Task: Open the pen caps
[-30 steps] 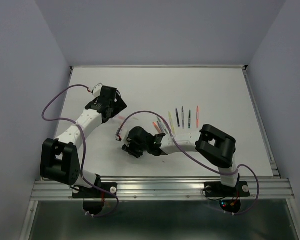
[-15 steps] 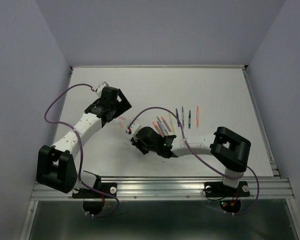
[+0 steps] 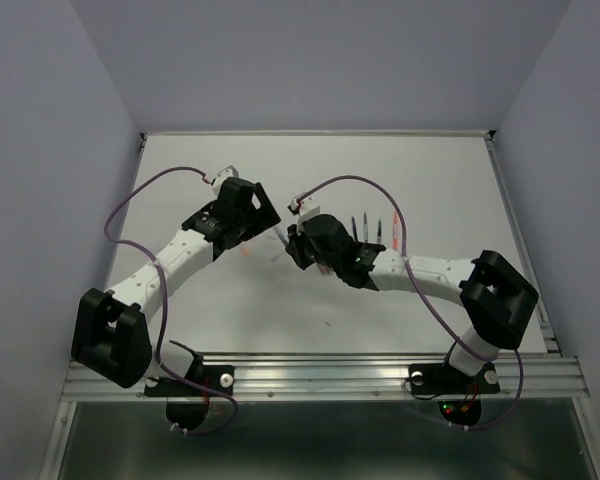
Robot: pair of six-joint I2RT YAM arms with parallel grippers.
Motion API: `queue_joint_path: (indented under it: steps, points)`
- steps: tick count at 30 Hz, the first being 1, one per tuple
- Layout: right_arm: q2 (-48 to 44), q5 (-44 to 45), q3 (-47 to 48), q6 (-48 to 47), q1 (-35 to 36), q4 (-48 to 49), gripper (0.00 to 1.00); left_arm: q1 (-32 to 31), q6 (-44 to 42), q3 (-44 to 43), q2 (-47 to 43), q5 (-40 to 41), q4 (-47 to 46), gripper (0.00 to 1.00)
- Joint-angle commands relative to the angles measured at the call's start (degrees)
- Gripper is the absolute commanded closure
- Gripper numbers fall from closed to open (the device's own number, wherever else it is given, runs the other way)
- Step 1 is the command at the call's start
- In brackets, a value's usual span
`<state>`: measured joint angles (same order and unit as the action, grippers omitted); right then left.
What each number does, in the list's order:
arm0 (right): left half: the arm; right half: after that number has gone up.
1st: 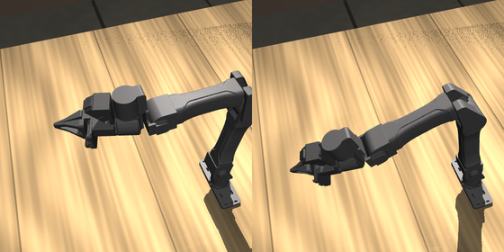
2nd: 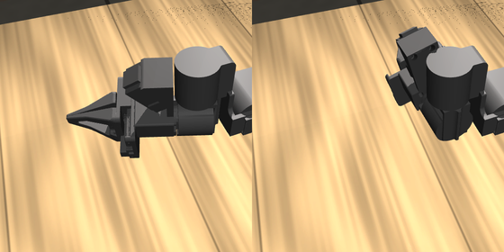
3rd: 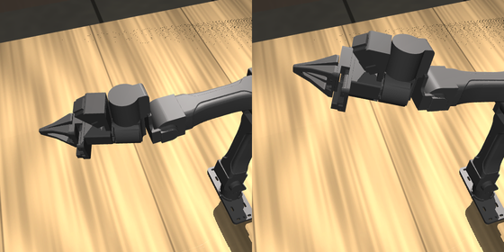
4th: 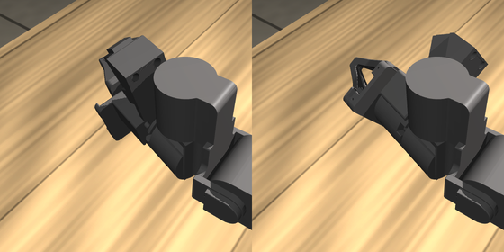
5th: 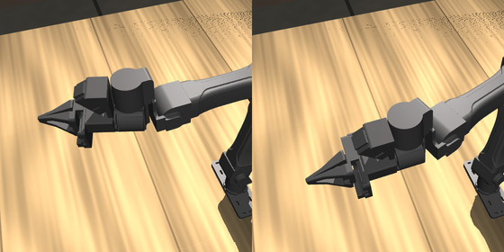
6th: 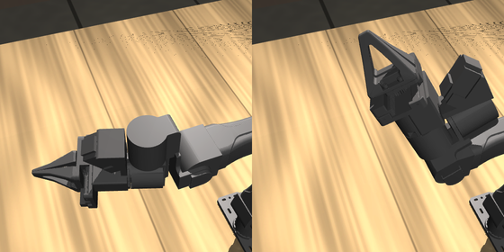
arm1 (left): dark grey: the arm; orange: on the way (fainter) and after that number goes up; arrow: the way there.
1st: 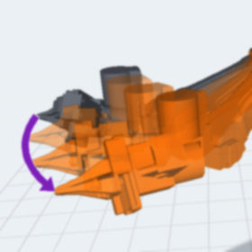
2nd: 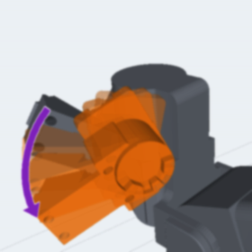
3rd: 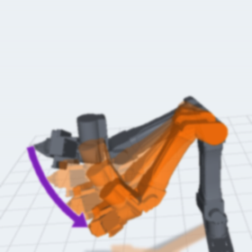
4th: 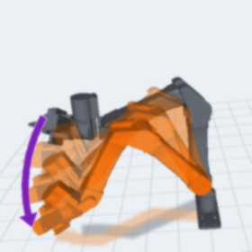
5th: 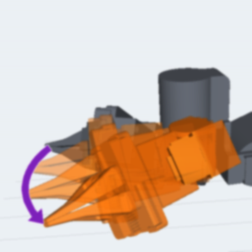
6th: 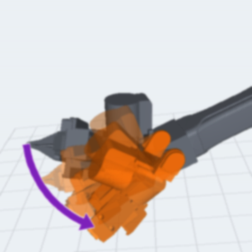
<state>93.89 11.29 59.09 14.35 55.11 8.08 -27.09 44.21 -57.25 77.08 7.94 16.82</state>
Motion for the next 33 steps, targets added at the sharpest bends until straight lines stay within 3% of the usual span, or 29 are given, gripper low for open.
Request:
queue_joint_path:
  steps: [1,9,12,15,21,24,27,30,32,33]
  points:
    - [-0.5,-1.5,2.4,2.7,-0.1,2.5,0.9,-1.2,0.6,-2.0,-1.1,0.6,-2.4,0.02]
    - [-0.1,-1.2,4.5,3.8,-0.6,2.5,0.9,-2.0,0.6,-2.2,0.4,-0.5,-3.5,0.07]
    - [-0.2,-0.7,5.2,4.0,-0.6,2.5,0.89,-2.4,0.5,-2.3,0.6,-0.6,-3.9,0.15]
    - [0.1,-0.8,5.8,4.2,-0.6,2.4,0.89,-2.7,0.5,-2.4,0.5,-0.8,-4.2,0.26]
    - [0.7,-1.4,6.7,4.0,-1.1,2.5,0.89,-3.2,0.3,-2.4,0.5,-1.2,-4.4,0.7]
    - [0.7,-1.7,6.9,3.9,-1.1,2.5,0.88,-3.2,0.3,-2.4,0.7,-1.4,-4.4,0.81]
    - [0.8,-1.8,7.0,3.8,-1.1,2.5,0.85,-3.3,0.2,-2.5,0.8,-1.4,-4.3,0.99]
    - [0.7,-2.2,6.9,3.1,-1.1,2.4,0.76,-3.4,0.1,-2.5,0.5,-0.9,-4.4,1.0]
    - [0.6,-2.2,6.7,2.6,-1.1,2.4,0.35,-3.5,0.2,-2.3,0.3,-0.6,-4.5,1.0]
    - [0.6,-2.2,6.7,2.4,-1.1,2.4,0.31,-3.6,0.2,-2.2,0.1,-0.5,-4.8,1.0]
